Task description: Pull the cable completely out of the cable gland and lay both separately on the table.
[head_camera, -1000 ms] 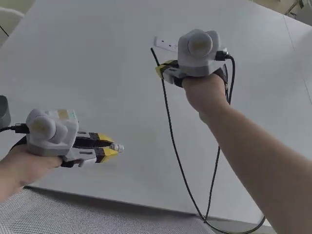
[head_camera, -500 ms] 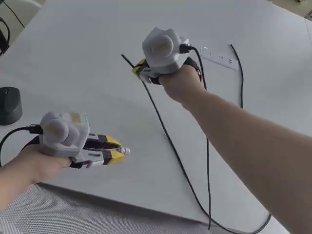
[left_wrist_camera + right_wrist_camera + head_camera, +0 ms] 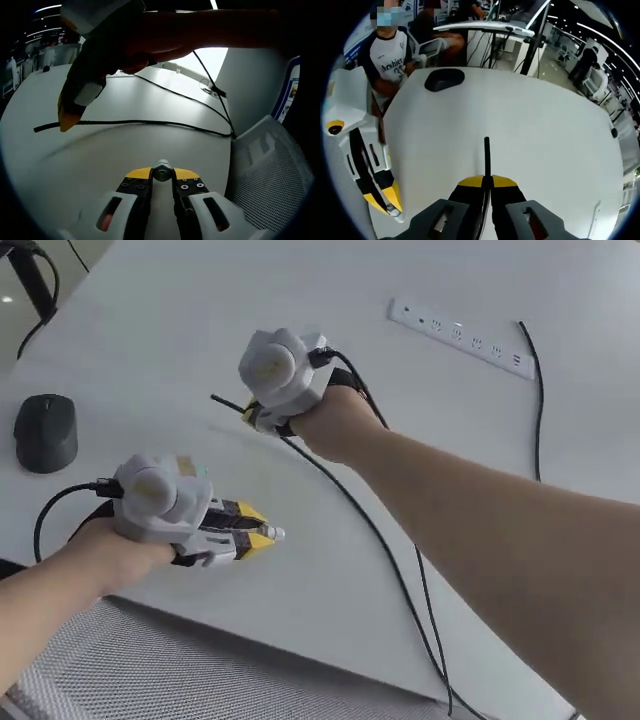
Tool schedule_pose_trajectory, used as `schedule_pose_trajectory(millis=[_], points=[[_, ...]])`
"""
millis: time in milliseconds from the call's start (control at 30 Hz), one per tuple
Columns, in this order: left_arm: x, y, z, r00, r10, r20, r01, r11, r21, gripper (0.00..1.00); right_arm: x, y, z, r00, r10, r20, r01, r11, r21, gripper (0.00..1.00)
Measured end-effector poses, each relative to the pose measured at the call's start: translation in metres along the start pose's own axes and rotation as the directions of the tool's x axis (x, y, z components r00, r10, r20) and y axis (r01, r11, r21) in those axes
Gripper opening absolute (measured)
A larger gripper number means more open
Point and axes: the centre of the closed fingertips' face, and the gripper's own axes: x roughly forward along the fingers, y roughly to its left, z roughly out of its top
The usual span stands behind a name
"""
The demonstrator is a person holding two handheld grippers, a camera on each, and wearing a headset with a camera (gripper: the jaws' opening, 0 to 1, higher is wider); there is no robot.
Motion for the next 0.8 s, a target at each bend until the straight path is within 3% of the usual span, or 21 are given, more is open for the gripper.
schedule_pose_trajectory(millis=[100,200,300,400,533,700,800], points=[[0.0,0.0,-0.007,0.9996,0.005,-0.028,-0.004,1.0,0.02,0.16,0.007,0.005,-0.005,0.9996,0.015,-0.023,-0.015,1.0,-0.016,0.0],[-0.002,-0.002,-0.008,0.9998,0.002,-0.018,-0.001,1.0,0.004,0.16,0.008,0.005,-0.007,0.9991,0.026,-0.034,-0.027,1.0,-0.017,0.0],[0.001,-0.003,-0.012,0.9992,-0.004,-0.041,0.005,1.0,0.023,0.16,0.01,0.002,-0.009,0.9991,0.029,-0.031,-0.029,1.0,-0.002,0.0],[0.001,-0.003,-0.011,0.9992,-0.008,-0.038,0.009,1.0,0.016,0.16,0.01,0.001,-0.01,0.9991,0.028,-0.033,-0.028,1.0,0.008,0.0],[0.002,-0.002,-0.013,0.9991,-0.005,-0.042,0.006,1.0,0.018,0.16,0.013,0.004,-0.014,0.998,0.033,-0.053,-0.034,0.999,-0.019,0.0],[0.004,-0.003,-0.021,0.9965,-0.002,-0.084,0.006,0.998,0.056,0.16,0.01,0.002,-0.013,0.9987,0.035,-0.038,-0.034,0.999,0.015,0.0],[0.005,-0.001,-0.021,0.9962,0.002,-0.087,0.004,0.998,0.067,0.16,0.01,0.001,-0.013,0.9987,0.039,-0.033,-0.038,0.999,0.027,0.0]])
